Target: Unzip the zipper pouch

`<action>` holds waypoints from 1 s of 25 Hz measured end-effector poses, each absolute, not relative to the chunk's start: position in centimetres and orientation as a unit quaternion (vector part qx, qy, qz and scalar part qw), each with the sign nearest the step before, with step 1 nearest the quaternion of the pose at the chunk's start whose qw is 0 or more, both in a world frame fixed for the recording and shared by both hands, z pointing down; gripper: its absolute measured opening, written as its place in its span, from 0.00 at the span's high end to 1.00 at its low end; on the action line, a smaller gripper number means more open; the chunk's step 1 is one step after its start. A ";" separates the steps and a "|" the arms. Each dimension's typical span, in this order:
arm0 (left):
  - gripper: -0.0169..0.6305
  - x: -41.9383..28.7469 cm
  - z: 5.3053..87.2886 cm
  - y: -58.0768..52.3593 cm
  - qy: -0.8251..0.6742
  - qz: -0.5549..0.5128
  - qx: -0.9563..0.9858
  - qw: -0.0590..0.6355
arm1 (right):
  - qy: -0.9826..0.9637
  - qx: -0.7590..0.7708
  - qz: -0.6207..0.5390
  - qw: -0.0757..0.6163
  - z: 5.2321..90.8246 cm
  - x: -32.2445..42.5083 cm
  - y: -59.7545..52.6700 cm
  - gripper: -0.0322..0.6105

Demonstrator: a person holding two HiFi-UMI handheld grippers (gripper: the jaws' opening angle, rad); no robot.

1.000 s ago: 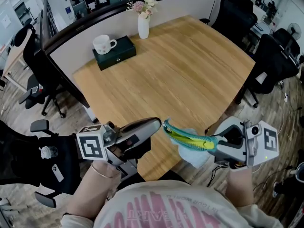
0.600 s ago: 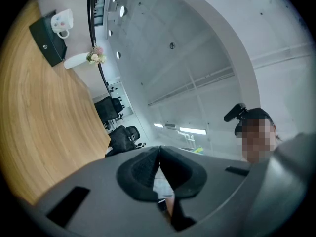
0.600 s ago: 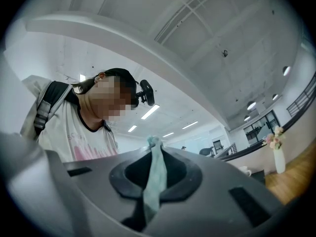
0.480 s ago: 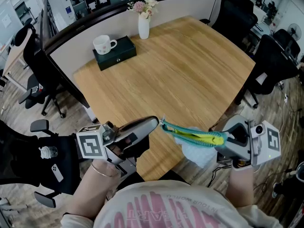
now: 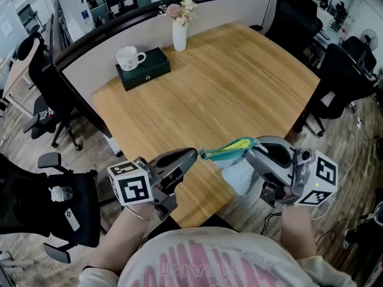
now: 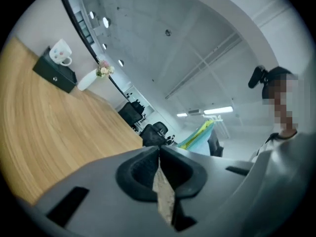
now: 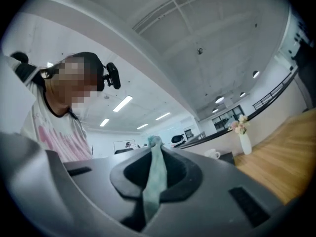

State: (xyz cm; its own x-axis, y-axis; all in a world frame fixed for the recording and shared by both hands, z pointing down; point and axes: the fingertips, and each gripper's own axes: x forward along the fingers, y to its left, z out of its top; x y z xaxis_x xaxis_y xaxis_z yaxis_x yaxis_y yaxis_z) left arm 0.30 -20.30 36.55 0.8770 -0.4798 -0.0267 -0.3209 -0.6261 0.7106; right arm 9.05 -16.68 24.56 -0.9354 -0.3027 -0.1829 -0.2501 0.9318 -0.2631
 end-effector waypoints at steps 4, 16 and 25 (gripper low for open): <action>0.94 -2.5 39.3 -22.3 -0.351 -0.043 0.886 0.299 | 0.963 -0.225 -0.143 0.047 28.3 8.6 -19.6 0.93; 0.97 -2.9 38.5 -22.2 -0.414 -0.058 0.867 0.272 | 0.861 -0.452 -0.229 -0.040 37.2 12.0 -24.7 0.92; 0.97 -3.4 38.6 -22.1 -0.420 -0.064 0.859 0.284 | 0.874 -0.439 -0.204 -0.041 36.3 11.2 -24.4 0.92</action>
State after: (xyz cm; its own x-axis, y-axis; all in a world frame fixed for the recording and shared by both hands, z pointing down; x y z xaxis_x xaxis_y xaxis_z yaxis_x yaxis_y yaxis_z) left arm -3.38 -22.15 38.62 0.6389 -0.7583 0.1296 -0.6859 -0.4852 0.5423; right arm 11.23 -24.38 36.34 -0.6114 -0.7506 0.2505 -0.7839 0.5313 -0.3214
